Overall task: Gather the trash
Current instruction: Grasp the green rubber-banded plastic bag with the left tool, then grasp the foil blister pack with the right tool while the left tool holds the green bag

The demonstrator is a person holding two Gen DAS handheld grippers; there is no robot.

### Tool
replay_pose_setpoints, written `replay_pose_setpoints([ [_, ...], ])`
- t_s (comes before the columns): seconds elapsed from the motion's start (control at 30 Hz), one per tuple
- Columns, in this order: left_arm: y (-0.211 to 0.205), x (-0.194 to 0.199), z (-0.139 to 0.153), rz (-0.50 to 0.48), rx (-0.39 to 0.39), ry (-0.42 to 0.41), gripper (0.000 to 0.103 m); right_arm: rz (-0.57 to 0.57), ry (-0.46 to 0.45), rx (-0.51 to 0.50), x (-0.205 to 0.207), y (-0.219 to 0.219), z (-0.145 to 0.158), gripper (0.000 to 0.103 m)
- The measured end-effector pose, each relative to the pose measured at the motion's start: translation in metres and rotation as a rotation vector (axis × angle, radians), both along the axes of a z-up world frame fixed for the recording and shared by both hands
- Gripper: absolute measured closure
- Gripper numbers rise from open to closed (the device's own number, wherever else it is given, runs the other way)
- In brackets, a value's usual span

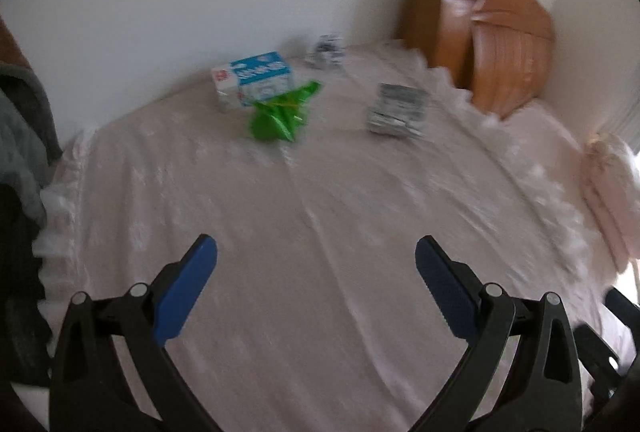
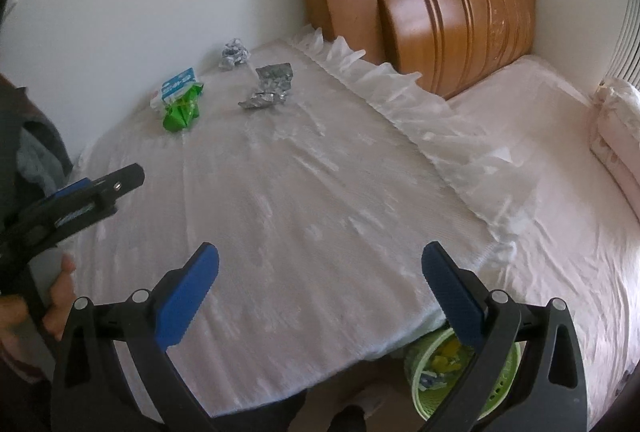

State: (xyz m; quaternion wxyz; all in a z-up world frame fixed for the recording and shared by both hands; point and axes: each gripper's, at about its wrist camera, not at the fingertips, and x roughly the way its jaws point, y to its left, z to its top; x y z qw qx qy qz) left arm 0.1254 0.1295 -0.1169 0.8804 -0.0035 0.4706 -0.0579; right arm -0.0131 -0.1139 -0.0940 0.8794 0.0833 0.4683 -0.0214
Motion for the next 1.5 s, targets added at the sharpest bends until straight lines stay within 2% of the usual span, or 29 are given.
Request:
replay_pose_setpoints([
  [0.2,0.014,0.093,-0.036,0.076,0.002,0.039,0.008,-0.001,0.048,-0.017,0.056,0.02,-0.016,0.002],
  [0.4,0.006,0.159,-0.072,0.106,0.024,0.091,0.008,-0.002,0.087,-0.025,0.094,0.03,-0.032,0.002],
  [0.57,0.004,0.178,-0.086,0.121,0.01,0.097,0.009,-0.006,0.106,-0.014,0.111,0.031,-0.042,0.002],
  [0.63,0.001,0.179,-0.088,0.102,0.006,0.085,0.028,-0.005,0.112,-0.009,0.115,0.031,-0.045,0.002],
  [0.7,-0.001,0.18,-0.092,0.083,0.008,0.091,0.035,-0.003,0.119,-0.004,0.123,0.029,-0.049,0.002],
  [0.83,-0.001,0.179,-0.093,0.071,0.011,0.07,0.037,0.037,0.12,-0.014,0.139,0.029,-0.054,0.002],
  [0.97,0.004,0.179,-0.094,0.066,0.006,0.069,0.038,0.164,0.11,-0.108,0.163,0.036,-0.059,0.002],
  [1.0,0.005,0.178,-0.094,0.063,0.006,0.067,0.038,0.23,0.1,-0.164,0.175,0.039,-0.059,0.002],
  [1.07,0.008,0.177,-0.091,0.058,0.013,0.057,0.038,0.294,0.082,-0.201,0.183,0.043,-0.058,0.002],
  [1.1,0.009,0.174,-0.09,0.052,0.021,0.051,0.038,0.385,0.063,-0.254,0.195,0.047,-0.057,0.002],
  [1.13,0.01,0.172,-0.088,0.049,0.025,0.047,0.038,0.415,0.058,-0.276,0.2,0.049,-0.057,0.002],
  [1.2,0.013,0.167,-0.085,0.046,0.027,0.041,0.038,0.565,0.054,-0.383,0.219,0.059,-0.058,0.002],
  [1.27,0.017,0.163,-0.082,0.049,0.025,0.04,0.038,0.648,0.051,-0.457,0.23,0.067,-0.06,0.002],
  [1.3,0.019,0.159,-0.08,0.055,0.023,0.041,0.038,0.738,0.048,-0.55,0.24,0.076,-0.064,0.002],
  [1.4,0.024,0.15,-0.076,0.066,0.011,0.046,0.038,0.867,0.049,-0.679,0.256,0.089,-0.076,0.002],
  [1.5,0.027,0.144,-0.072,0.078,-0.003,0.049,0.038,0.939,0.117,-0.69,0.28,0.097,-0.09,0.002],
])
